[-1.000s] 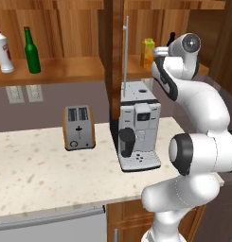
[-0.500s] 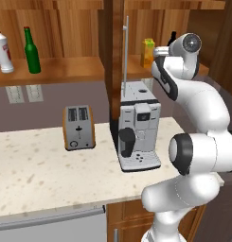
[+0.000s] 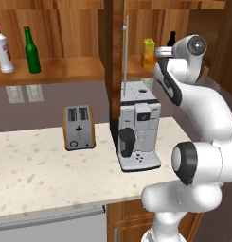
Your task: Sort all alcoholic drinks to one cabinet, and non-alcoholic drinks to the other.
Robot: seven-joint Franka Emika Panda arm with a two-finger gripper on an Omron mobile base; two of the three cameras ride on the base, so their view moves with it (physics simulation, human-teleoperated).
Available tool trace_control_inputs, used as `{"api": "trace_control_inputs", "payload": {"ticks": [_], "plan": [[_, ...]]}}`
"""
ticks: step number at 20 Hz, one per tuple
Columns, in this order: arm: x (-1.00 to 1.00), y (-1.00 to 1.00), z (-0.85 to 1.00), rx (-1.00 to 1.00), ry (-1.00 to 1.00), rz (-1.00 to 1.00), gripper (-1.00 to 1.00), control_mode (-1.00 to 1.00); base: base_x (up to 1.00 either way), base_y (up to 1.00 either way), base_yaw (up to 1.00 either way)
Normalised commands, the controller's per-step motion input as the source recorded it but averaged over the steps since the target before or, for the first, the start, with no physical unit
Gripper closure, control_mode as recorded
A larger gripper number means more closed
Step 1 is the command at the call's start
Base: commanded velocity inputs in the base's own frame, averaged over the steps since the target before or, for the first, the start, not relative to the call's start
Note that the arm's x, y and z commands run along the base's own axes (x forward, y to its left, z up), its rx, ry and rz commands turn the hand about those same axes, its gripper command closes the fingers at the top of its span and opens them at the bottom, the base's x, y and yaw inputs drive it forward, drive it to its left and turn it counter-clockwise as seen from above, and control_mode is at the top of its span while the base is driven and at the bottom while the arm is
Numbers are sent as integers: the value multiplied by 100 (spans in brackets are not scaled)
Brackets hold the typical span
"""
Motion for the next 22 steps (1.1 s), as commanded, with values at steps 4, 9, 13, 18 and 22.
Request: {"api": "trace_control_inputs", "payload": {"ticks": [4,9,13,18,22], "plan": [[-96,2,0,0,-13,0,-100,-100,0,0,0],[-100,6,-10,0,-10,0,-100,-100,0,0,0],[-100,26,-42,0,-1,0,-100,-100,0,0,0],[-100,38,-53,0,-1,0,-100,-100,0,0,0],[-100,33,-65,0,0,0,-100,-100,0,0,0]]}}
